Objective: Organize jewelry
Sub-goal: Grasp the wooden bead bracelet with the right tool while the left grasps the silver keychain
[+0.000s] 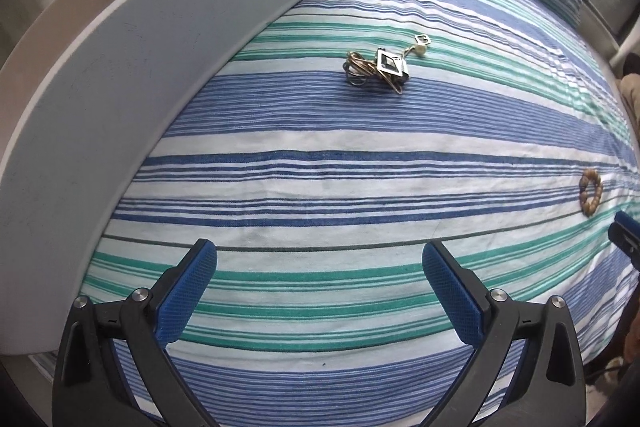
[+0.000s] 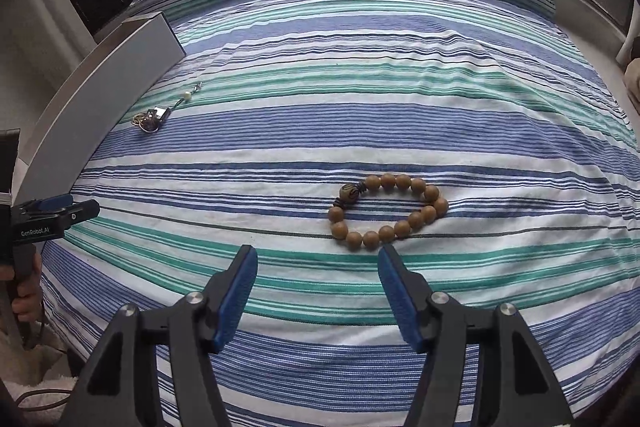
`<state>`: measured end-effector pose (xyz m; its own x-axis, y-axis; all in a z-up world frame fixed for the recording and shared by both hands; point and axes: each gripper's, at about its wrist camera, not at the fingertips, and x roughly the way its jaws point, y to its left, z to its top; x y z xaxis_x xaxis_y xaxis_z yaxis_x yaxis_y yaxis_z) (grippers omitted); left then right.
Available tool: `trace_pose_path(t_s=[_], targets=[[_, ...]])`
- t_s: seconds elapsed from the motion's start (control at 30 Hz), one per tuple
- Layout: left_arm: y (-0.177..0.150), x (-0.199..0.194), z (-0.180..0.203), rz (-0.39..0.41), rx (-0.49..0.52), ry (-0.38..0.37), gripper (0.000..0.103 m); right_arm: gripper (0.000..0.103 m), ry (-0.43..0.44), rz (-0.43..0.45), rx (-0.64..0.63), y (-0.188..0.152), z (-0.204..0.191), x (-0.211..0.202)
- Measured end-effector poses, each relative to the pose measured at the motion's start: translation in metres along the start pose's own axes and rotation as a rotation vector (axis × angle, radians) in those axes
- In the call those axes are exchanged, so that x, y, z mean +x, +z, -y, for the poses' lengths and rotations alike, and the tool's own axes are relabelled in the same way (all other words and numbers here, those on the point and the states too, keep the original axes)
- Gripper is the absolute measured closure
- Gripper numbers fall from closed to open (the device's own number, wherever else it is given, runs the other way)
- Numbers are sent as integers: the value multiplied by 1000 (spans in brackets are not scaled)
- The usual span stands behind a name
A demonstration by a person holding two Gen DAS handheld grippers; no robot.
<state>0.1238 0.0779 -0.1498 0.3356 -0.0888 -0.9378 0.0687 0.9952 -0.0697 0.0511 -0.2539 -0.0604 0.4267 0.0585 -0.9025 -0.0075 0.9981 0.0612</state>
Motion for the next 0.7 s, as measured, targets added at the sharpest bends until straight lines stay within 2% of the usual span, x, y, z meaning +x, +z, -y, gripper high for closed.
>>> trace_pose_path(t_s=[0.3, 0.6, 0.7], targets=[[8, -1, 14, 16, 35, -16, 1, 39, -14, 17, 24, 8, 8, 3], [39, 7, 14, 26, 72, 1, 1, 40, 31, 23, 24, 26, 2, 17], [54, 13, 15, 17, 97, 3, 1, 47, 20, -8, 33, 31, 2, 33]])
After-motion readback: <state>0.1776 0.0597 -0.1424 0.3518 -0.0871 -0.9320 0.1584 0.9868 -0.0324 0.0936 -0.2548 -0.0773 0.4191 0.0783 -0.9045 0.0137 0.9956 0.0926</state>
